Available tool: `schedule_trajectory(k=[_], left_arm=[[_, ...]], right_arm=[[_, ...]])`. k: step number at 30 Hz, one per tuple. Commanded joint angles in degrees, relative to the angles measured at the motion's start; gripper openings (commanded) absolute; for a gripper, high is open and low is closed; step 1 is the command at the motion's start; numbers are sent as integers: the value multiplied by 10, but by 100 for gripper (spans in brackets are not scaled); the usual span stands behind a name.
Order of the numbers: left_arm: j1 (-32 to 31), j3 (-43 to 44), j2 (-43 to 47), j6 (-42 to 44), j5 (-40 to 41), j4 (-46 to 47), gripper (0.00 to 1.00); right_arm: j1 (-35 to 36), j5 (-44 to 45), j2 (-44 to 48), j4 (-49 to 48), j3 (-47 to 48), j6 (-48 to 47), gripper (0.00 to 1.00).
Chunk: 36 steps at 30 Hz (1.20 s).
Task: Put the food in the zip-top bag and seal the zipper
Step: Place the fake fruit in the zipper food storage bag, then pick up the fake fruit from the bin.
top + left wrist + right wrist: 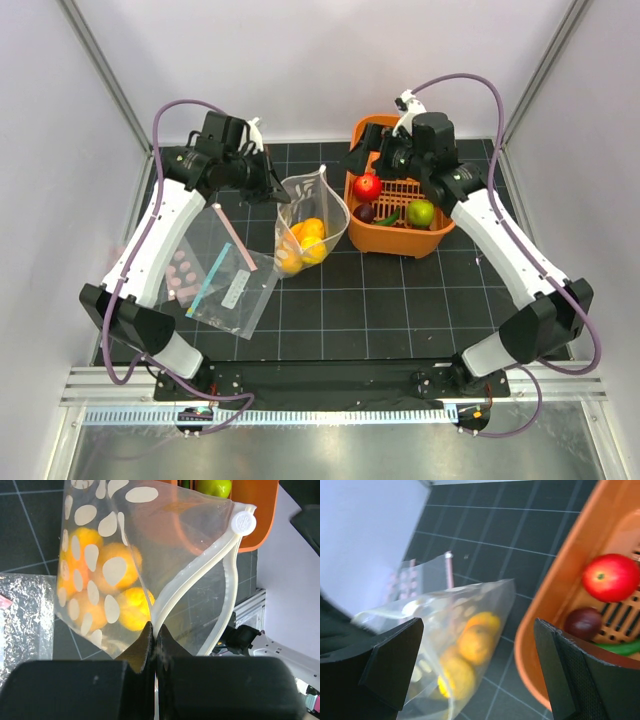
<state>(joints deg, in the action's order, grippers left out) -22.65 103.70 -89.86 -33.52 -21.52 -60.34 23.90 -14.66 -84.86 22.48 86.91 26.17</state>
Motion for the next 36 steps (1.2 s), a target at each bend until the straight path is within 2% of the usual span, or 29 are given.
schedule_trajectory(k=[1, 6, 14, 29, 32, 36], left_arm=[[-2, 15, 22, 15, -8, 0, 1], [-2, 22, 13, 7, -20, 5, 1], [-2, 25, 7, 10, -16, 5, 1], [-2, 26, 0, 19, -4, -3, 1], [-2, 30, -7, 23, -2, -7, 0], [-2, 33, -7, 28, 0, -9, 0]], right_arm=[[-4, 83, -46, 69, 42, -32, 100], [-37, 103, -122, 121, 92, -41, 100], [-49, 144, -237, 157, 173, -24, 100], [-51, 190, -407, 137, 238, -20, 99], [-54, 191, -416, 138, 244, -28, 96], [-58, 189, -365, 108, 205, -38, 80]])
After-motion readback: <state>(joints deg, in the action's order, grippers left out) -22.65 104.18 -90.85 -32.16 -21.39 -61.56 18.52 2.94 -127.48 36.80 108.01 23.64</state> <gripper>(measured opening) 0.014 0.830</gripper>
